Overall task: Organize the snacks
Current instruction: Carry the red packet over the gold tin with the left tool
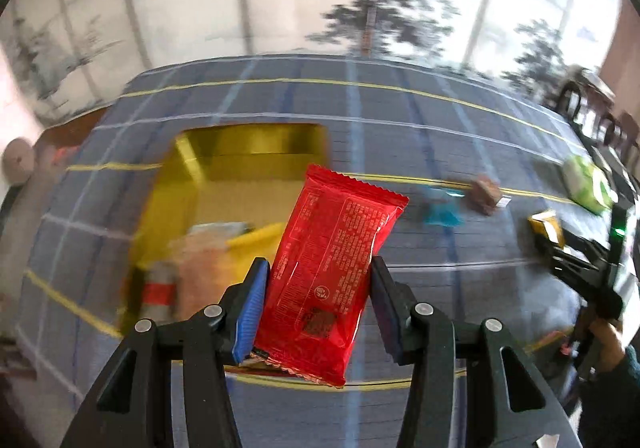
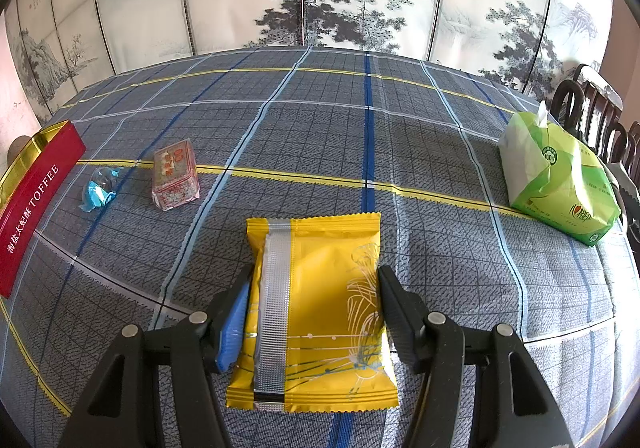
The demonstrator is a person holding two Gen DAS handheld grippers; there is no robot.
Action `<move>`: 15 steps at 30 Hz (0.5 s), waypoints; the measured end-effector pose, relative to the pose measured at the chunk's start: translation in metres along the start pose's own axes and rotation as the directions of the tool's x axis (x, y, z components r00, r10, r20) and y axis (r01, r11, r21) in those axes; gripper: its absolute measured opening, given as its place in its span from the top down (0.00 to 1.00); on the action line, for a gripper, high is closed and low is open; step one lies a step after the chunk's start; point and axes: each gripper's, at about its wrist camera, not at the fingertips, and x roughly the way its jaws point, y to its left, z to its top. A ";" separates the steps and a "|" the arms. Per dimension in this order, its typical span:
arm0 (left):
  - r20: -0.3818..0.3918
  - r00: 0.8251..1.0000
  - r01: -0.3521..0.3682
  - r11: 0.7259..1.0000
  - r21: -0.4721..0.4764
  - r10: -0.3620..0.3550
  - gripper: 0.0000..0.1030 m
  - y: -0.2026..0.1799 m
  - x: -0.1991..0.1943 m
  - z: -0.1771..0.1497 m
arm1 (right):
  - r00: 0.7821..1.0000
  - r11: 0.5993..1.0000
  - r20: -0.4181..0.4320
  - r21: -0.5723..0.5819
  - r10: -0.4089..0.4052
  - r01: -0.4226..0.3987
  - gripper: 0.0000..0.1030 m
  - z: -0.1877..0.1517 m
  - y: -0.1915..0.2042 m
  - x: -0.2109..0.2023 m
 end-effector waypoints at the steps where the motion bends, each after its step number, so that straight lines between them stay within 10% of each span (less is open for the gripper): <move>1: -0.002 1.000 -0.013 1.000 -0.020 0.013 0.56 0.009 0.000 0.000 | 1.000 1.000 0.000 0.000 0.000 0.000 0.40 0.000 0.000 0.000; 15: -0.057 0.994 -0.102 0.980 -0.174 0.093 0.56 0.084 0.020 -0.007 | 1.000 1.000 0.000 -0.001 -0.001 0.001 0.40 0.000 0.000 0.000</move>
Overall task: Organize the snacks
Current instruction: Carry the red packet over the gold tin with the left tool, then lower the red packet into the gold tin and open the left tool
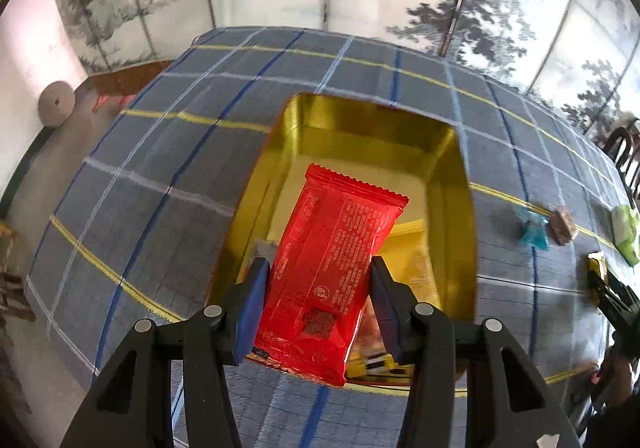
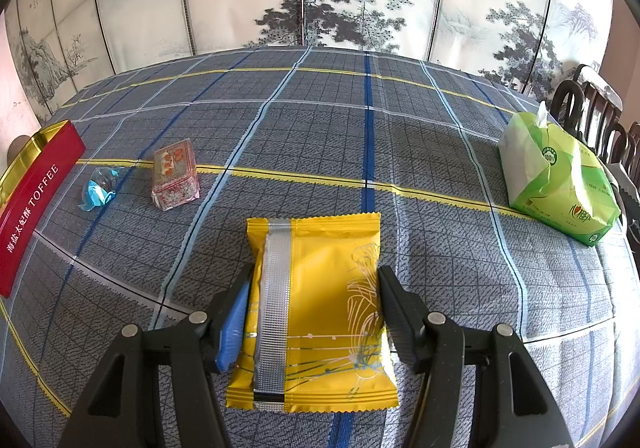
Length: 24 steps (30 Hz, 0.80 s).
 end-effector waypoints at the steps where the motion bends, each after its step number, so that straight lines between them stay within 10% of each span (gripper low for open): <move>1: -0.002 1.000 0.001 1.000 -0.002 -0.001 0.56 0.002 0.001 -0.001 | 1.000 1.000 0.000 0.000 0.000 0.000 0.40 0.000 0.000 0.000; 24: -0.022 0.999 -0.039 0.999 -0.036 0.038 0.55 0.020 0.018 -0.009 | 1.000 1.000 0.000 0.002 -0.005 0.005 0.40 0.001 0.000 0.001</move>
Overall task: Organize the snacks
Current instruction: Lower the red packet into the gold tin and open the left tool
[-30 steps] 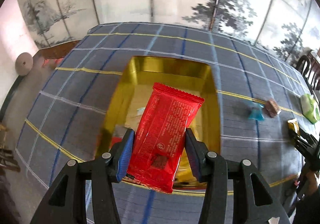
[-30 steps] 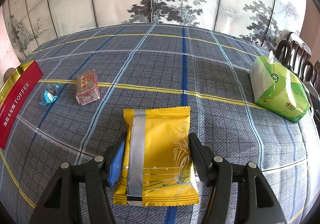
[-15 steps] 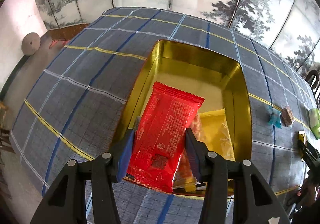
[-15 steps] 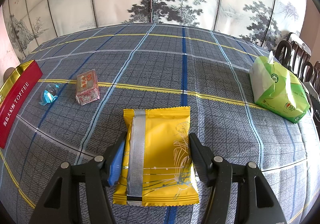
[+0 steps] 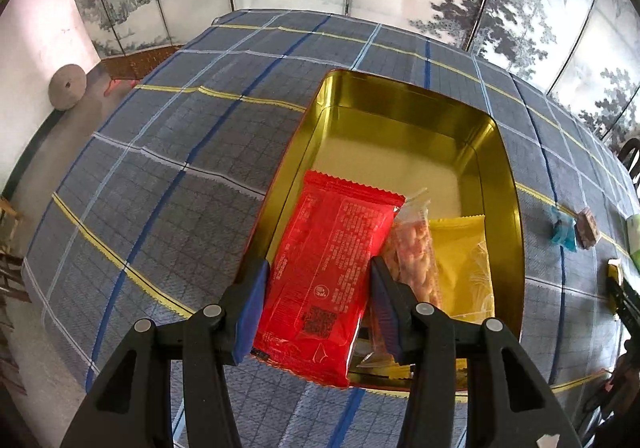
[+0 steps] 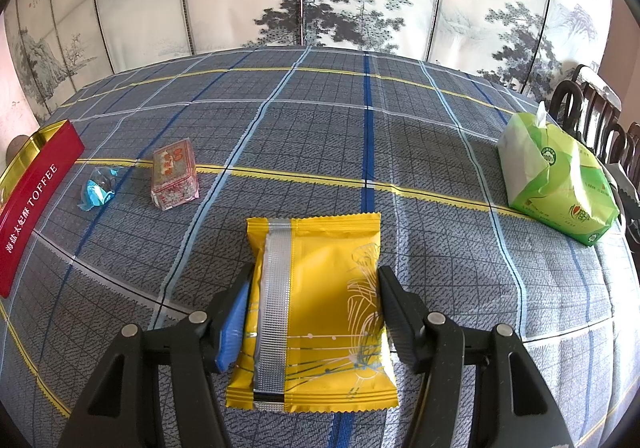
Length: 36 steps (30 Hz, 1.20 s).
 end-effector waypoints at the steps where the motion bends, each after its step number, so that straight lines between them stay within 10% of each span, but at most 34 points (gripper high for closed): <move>1: 0.000 1.000 -0.001 1.000 0.000 0.001 0.55 0.000 0.000 -0.001 | 1.000 1.000 0.000 0.002 -0.003 0.003 0.40 0.000 0.000 0.001; 36: 0.128 0.991 0.015 0.995 0.095 -0.027 0.25 -0.005 -0.045 -0.020 | 0.988 0.983 -0.073 0.121 -0.133 0.142 0.42 0.004 0.007 -0.002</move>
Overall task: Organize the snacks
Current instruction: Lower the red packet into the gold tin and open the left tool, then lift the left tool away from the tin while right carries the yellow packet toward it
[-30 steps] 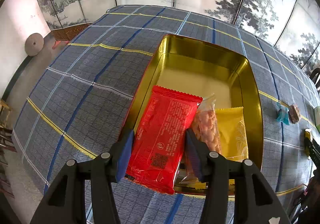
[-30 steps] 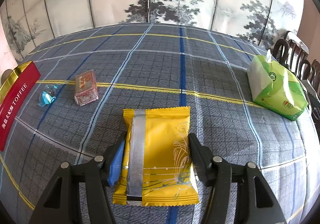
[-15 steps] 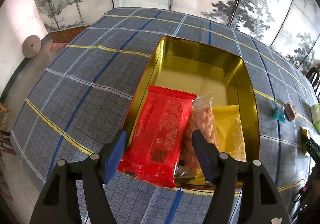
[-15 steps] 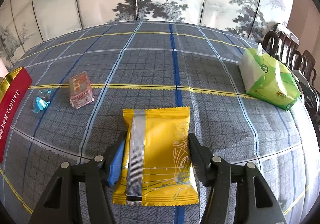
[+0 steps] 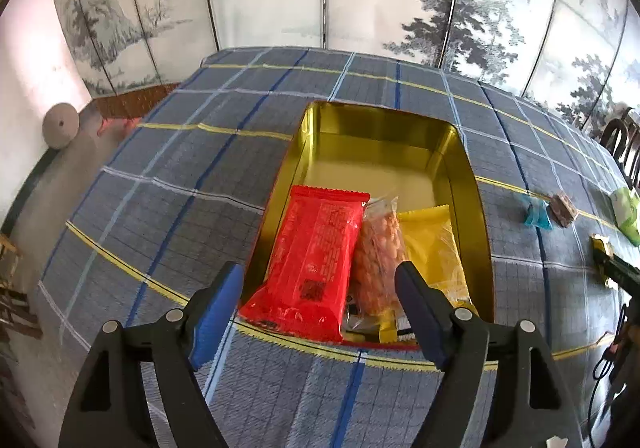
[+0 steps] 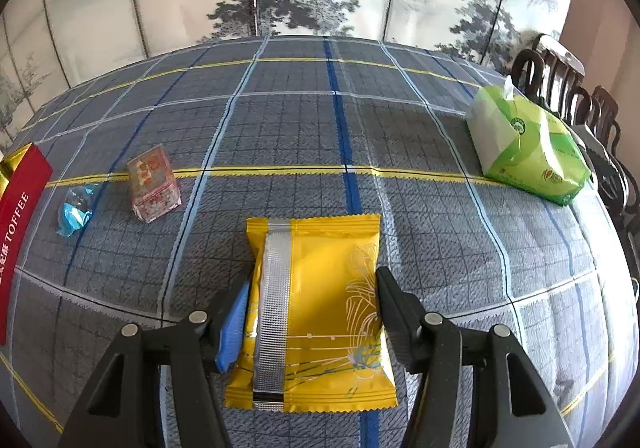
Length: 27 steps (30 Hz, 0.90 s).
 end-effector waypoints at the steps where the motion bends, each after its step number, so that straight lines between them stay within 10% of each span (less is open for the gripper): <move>1: 0.012 1.000 -0.005 1.000 0.008 0.005 0.25 -0.001 -0.003 -0.001 | 1.000 1.000 -0.001 0.001 -0.003 0.003 0.42 0.000 0.000 0.000; 15: 0.056 0.998 -0.027 1.000 0.002 0.027 0.19 0.008 -0.019 -0.009 | 1.000 1.000 -0.015 0.003 -0.010 0.010 0.47 -0.006 0.018 -0.010; 27: 0.053 0.998 -0.031 0.997 -0.069 0.034 0.17 0.032 -0.024 -0.014 | 0.984 0.982 0.009 -0.058 0.180 -0.179 0.47 -0.001 0.086 -0.052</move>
